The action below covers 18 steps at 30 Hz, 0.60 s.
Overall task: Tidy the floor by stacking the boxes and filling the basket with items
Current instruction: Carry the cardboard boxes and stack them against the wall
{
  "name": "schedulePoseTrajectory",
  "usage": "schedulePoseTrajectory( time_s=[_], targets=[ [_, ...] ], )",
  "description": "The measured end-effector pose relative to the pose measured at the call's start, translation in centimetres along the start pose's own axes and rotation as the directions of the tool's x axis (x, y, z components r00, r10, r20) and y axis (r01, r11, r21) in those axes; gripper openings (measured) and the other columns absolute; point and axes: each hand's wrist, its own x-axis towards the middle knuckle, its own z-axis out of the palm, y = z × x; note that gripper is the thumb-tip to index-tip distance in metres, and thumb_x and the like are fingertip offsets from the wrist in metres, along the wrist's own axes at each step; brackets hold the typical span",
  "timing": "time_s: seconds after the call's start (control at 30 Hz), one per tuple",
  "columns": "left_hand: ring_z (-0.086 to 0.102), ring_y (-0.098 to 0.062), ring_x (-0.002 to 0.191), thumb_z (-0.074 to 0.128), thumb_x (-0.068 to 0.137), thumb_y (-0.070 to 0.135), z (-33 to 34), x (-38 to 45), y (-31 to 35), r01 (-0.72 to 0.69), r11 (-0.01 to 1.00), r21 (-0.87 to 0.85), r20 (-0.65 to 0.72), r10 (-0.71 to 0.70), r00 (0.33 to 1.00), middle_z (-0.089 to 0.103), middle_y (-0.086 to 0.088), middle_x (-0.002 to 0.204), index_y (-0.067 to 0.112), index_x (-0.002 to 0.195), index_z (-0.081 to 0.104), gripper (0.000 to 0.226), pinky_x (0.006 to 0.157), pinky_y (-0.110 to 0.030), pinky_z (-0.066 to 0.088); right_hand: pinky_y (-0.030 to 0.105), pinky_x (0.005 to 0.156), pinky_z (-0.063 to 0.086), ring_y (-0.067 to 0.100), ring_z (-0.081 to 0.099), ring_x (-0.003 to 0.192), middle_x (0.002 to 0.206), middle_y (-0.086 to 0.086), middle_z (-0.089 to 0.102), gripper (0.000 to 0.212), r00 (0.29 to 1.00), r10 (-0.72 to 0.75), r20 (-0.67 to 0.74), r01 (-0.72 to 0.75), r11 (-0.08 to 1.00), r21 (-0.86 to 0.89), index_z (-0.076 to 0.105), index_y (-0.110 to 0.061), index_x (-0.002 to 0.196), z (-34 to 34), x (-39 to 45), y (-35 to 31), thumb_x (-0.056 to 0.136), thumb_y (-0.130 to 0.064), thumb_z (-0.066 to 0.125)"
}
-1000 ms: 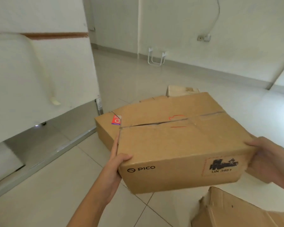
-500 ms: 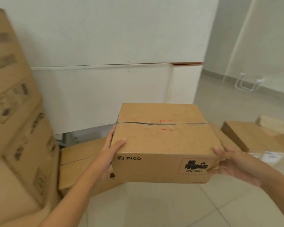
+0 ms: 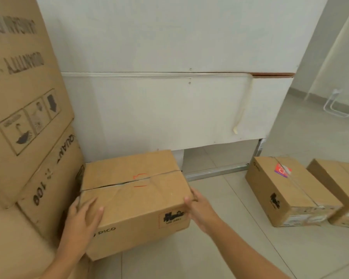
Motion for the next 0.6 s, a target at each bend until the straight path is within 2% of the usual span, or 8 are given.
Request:
schedulePoseTrajectory(
  time_s=[0.07,0.17,0.3,0.37,0.43,0.53,0.6],
  targets=[
    [0.025,-0.032,0.137,0.045,0.091,0.038,0.6,0.4,-0.4,-0.083,0.994,0.069,-0.019,0.085,0.996,0.025,-0.011,0.152,0.019,0.128,0.056,0.044,0.111,-0.044,0.023,0.043,0.097,0.048,0.018,0.056,0.112,0.113,-0.008,0.059,0.034,0.998,-0.043,-0.042,0.041,0.998,-0.039,0.047,-0.029,0.130,0.0,0.7,0.9,0.098,-0.017,0.043],
    [0.028,-0.031,0.134,0.037,0.091,0.041,0.5,2.2,-0.3,-0.166,0.977,0.133,-0.031,0.171,0.985,0.029,-0.005,0.151,0.020,0.125,0.058,0.045,0.109,-0.046,0.026,0.043,0.097,0.049,0.020,0.056,0.114,0.114,-0.006,0.059,0.027,0.998,-0.063,-0.026,0.062,0.996,-0.058,0.046,-0.037,0.119,-0.2,2.3,0.3,0.097,-0.021,0.047],
    [0.038,-0.035,0.128,0.038,0.097,0.038,0.9,5.5,-0.9,-0.153,0.941,0.302,-0.179,0.214,0.960,0.047,-0.011,0.140,0.015,0.117,0.066,0.042,0.102,-0.047,0.034,0.044,0.094,0.050,0.023,0.059,0.109,0.119,0.004,0.059,0.039,0.998,-0.058,-0.020,0.054,0.990,-0.129,0.042,-0.026,0.135,1.1,4.9,-0.5,0.097,-0.024,0.048],
    [0.040,-0.035,0.128,0.041,0.098,0.035,1.2,6.8,-1.1,-0.108,0.926,0.363,-0.224,0.199,0.954,0.053,-0.014,0.135,0.015,0.115,0.067,0.038,0.103,-0.046,0.033,0.044,0.095,0.050,0.024,0.059,0.110,0.120,0.004,0.059,0.042,0.996,-0.082,-0.047,0.070,0.976,-0.205,0.040,-0.024,0.138,1.9,6.4,-0.7,0.097,-0.026,0.047],
    [0.046,-0.039,0.122,0.044,0.097,0.028,1.4,7.4,-0.8,-0.120,0.891,0.438,-0.251,0.250,0.935,0.057,-0.019,0.129,0.010,0.113,0.068,0.034,0.101,-0.047,0.035,0.046,0.094,0.050,0.024,0.059,0.109,0.119,0.005,0.060,0.043,0.993,-0.104,-0.050,0.087,0.962,-0.260,0.038,-0.023,0.139,1.9,7.3,-1.1,0.097,-0.028,0.047],
    [0.055,-0.043,0.108,0.048,0.097,0.021,1.6,7.7,-0.9,-0.110,0.845,0.524,-0.288,0.297,0.910,0.061,-0.025,0.119,0.002,0.106,0.070,0.031,0.091,-0.049,0.040,0.044,0.094,0.051,0.021,0.059,0.105,0.116,0.004,0.059,0.047,0.999,-0.038,0.023,0.042,0.975,-0.218,0.036,-0.021,0.139,1.5,8.3,-0.9,0.095,-0.029,0.050],
    [0.056,-0.043,0.106,0.044,0.098,0.021,1.6,7.4,-1.0,-0.098,0.830,0.548,-0.288,0.298,0.910,0.061,-0.025,0.119,0.001,0.107,0.069,0.033,0.089,-0.049,0.041,0.044,0.096,0.049,0.023,0.057,0.112,0.124,0.006,0.056,0.053,0.999,-0.035,0.037,0.041,0.978,-0.202,0.035,-0.020,0.140,1.3,8.1,-0.6,0.092,-0.036,0.053]
  ],
)
